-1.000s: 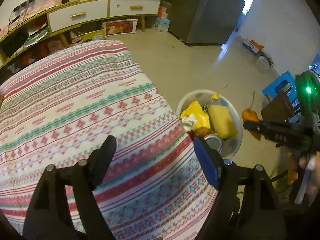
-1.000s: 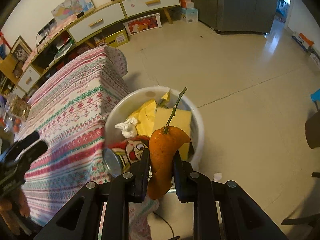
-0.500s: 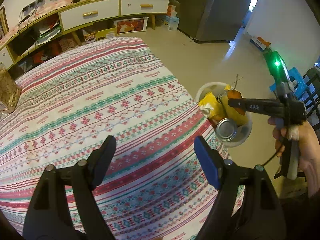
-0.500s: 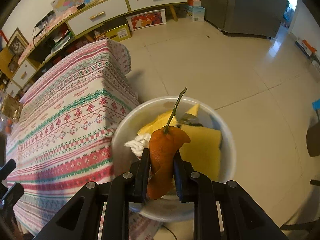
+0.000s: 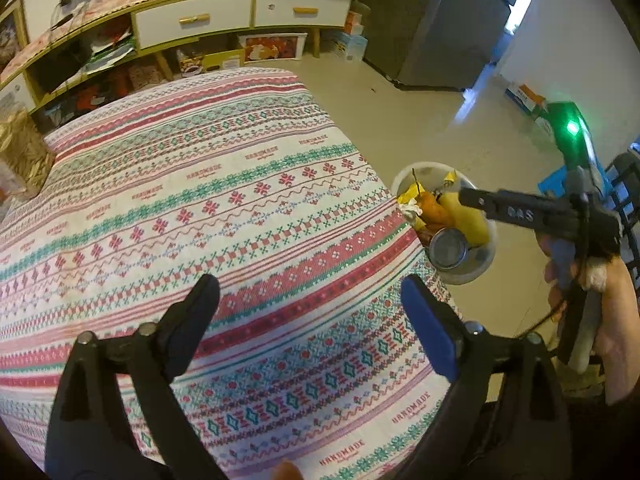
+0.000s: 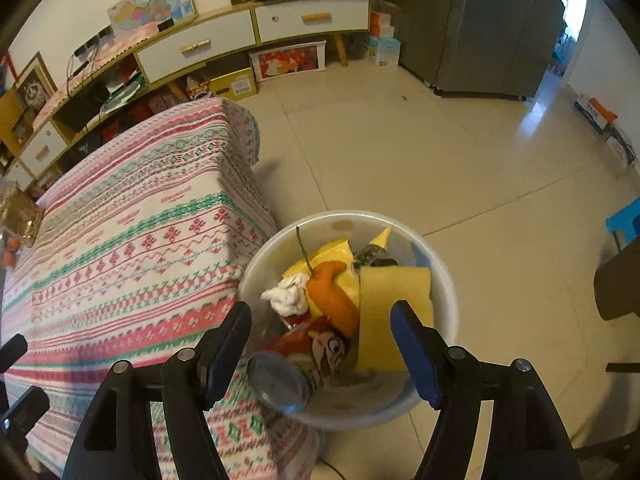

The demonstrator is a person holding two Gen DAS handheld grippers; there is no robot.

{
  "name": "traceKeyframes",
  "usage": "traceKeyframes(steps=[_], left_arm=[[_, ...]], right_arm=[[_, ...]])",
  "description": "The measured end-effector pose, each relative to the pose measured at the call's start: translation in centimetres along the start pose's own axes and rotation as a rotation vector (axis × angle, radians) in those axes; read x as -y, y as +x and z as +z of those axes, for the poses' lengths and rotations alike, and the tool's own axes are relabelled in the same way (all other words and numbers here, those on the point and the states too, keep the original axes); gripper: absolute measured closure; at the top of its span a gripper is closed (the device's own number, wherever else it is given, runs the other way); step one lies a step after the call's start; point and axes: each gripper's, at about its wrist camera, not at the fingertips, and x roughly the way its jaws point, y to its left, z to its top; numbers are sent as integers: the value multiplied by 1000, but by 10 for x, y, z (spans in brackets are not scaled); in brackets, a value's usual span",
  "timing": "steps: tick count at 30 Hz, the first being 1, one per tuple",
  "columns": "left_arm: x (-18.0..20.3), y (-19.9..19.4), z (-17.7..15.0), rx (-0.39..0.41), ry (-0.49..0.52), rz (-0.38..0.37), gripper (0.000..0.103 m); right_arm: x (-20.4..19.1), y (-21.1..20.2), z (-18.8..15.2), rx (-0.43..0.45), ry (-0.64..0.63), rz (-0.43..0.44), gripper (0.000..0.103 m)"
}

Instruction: Collect trash

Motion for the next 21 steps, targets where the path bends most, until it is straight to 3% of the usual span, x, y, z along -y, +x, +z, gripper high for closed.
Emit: traceKeyframes(steps=[6, 14, 21], left_arm=[[1, -19, -12, 28, -64, 44, 4], [5, -42, -38, 29, -79, 129, 1], [8, -69, -61, 87, -69, 214, 1]], right_arm=[[-3, -38, -22, 26, 13, 1, 22], [-11, -90, -60, 94, -24, 24, 17], [-24, -123, -96, 170, -96, -7, 16]])
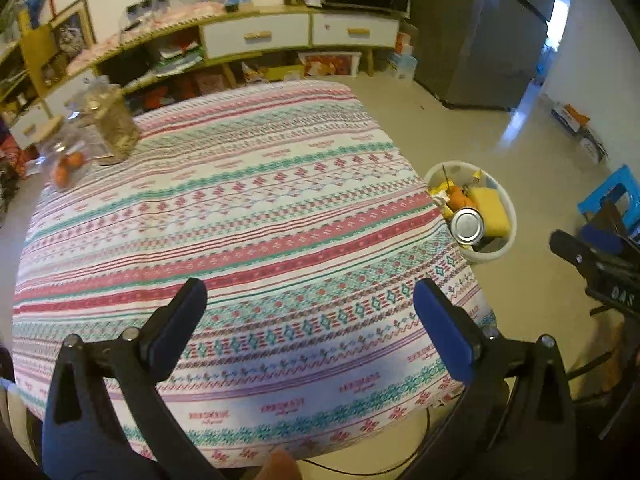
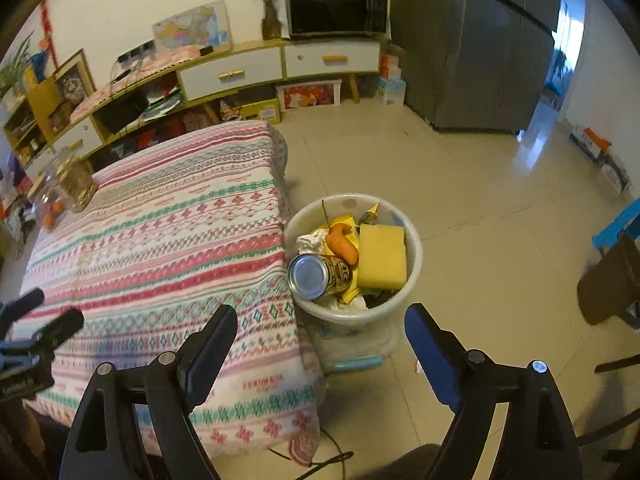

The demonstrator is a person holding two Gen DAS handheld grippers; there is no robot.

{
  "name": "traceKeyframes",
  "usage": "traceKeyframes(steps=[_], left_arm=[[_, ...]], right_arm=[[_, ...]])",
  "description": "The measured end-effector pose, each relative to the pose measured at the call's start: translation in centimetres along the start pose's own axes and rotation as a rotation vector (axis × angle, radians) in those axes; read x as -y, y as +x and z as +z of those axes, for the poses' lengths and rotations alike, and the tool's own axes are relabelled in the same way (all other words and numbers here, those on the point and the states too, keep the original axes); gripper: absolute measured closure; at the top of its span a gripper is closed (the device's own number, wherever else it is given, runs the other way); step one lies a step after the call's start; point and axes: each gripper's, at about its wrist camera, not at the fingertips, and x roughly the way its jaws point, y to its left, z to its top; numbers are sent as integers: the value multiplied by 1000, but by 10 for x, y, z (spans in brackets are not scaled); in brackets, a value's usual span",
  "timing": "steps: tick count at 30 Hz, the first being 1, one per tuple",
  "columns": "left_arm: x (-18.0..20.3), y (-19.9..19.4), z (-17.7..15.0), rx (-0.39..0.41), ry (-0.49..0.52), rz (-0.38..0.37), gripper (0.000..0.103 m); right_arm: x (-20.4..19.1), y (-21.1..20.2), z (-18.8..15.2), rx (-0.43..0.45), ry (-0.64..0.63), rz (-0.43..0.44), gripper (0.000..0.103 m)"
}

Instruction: Collect trash

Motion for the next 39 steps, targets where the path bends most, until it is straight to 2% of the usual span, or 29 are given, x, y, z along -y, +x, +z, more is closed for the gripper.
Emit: traceKeyframes(steps=[2, 6, 9, 18, 24, 39], left_arm=[[-4, -8, -6, 14, -21, 16, 1], [-9, -25, -17, 91, -40, 60, 1], [-12, -35, -24, 148, -39, 97, 1], [-18, -41, -39, 174, -88, 116, 1], [-9, -43, -43, 188, -62, 121, 1], [-3, -48, -47, 217, -52, 135, 1]], right_arm=[[-5, -11, -7, 34, -26, -4, 16], [-15, -34, -20, 136, -80, -32, 16], [-25, -45, -32, 202, -112, -53, 11], [-35, -63, -45, 307, -117, -12, 11], [-37, -67, -46, 343, -116, -20, 10], [-40, -65, -48, 348, -116, -14, 10]])
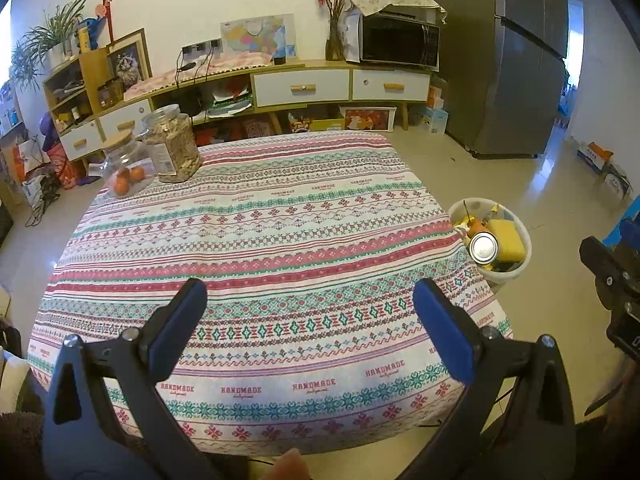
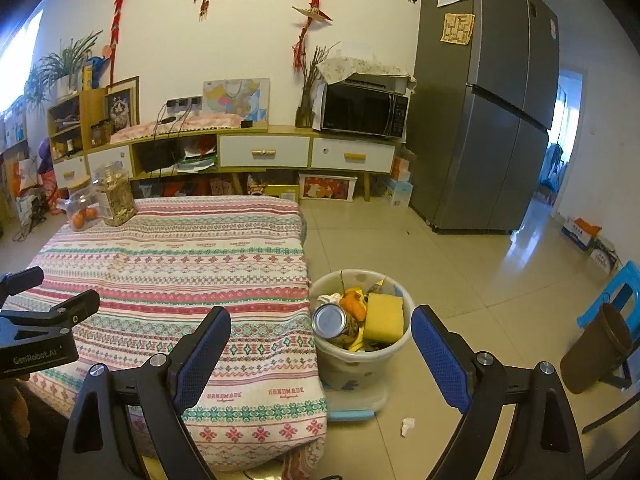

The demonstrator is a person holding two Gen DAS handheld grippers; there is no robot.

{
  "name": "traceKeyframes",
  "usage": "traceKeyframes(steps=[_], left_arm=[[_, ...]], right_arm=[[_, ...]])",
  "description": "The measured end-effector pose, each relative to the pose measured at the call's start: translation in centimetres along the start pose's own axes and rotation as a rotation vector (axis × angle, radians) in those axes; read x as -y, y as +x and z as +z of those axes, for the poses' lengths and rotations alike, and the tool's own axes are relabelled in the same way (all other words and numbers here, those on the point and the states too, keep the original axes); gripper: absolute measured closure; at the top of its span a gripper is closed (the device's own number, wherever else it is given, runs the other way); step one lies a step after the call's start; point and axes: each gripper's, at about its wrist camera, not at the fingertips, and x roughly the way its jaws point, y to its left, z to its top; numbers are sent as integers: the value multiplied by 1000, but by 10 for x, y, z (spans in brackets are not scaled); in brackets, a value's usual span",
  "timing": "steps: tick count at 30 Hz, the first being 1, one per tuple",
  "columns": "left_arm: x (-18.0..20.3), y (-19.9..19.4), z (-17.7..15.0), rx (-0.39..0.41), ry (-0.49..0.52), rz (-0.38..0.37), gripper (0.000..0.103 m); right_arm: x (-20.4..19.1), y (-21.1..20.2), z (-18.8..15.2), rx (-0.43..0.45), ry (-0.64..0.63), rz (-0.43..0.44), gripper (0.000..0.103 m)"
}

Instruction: Collect trash

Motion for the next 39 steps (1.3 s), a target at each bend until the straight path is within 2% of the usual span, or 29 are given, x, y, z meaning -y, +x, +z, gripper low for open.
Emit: traceKeyframes(steps=[39], left_arm=[[-2, 1, -5, -21, -10, 8, 1]], right_arm=[[-4, 1, 3, -13, 2, 19, 10]])
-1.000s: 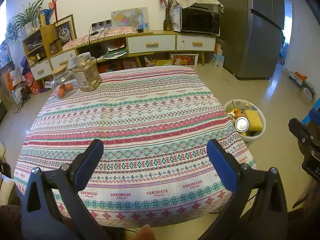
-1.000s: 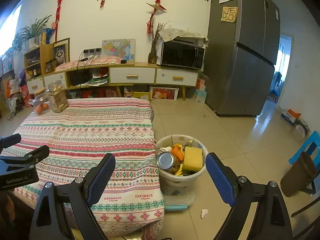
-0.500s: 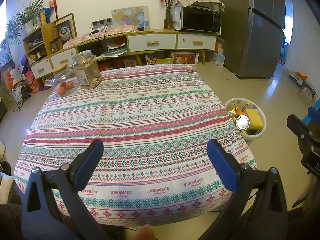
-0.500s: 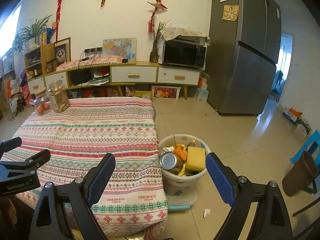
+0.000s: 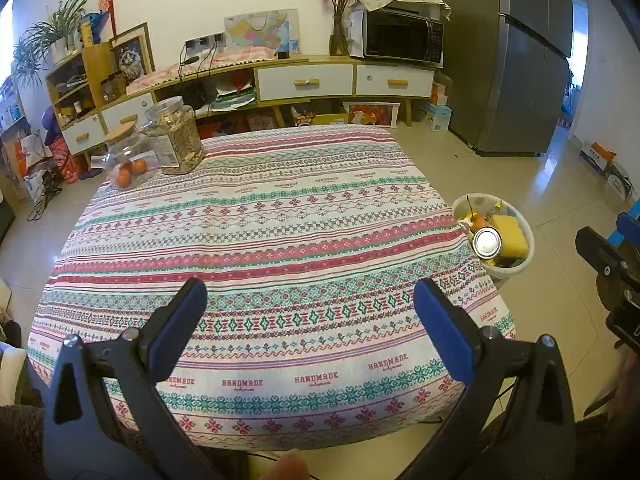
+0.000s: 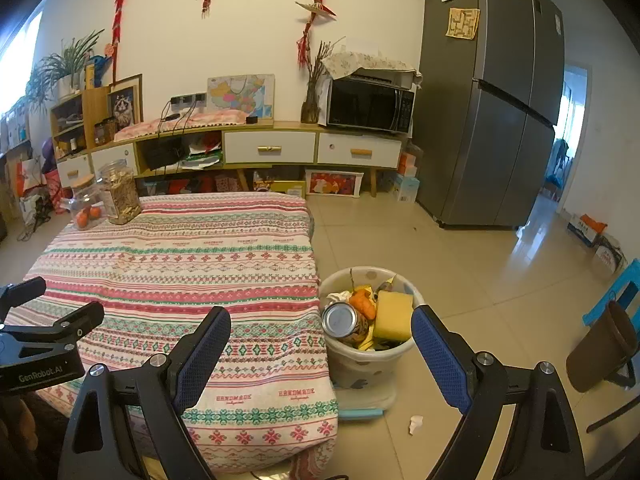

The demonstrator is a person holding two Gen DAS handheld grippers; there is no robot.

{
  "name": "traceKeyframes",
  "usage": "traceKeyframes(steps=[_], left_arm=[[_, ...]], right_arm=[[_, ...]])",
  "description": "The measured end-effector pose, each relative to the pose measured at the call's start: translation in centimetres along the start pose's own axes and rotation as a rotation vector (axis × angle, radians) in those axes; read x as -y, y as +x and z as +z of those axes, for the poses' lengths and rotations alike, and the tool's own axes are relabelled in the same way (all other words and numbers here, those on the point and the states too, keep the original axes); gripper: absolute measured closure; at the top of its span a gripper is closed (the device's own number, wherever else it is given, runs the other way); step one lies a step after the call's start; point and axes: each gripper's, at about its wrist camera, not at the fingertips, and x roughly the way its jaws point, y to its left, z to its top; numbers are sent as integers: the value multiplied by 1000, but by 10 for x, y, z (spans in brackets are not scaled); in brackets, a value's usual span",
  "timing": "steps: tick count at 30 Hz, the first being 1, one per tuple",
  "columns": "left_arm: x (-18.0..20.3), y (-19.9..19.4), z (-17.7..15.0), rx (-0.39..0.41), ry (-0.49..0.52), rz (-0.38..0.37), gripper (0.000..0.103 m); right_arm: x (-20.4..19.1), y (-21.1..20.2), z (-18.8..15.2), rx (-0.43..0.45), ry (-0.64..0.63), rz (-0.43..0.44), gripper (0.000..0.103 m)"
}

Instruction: Collect trash

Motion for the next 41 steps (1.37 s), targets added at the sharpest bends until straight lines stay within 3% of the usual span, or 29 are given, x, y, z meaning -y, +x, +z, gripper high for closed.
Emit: traceKeyframes(steps=[23, 41], left_arm=[[-1, -1, -1, -4, -6, 11, 1], [-9, 1, 3, -39, -32, 11, 1]], right_arm=[[-5, 2, 0, -4, -6, 5, 10], [-17, 9, -1, -2, -45, 60, 10]])
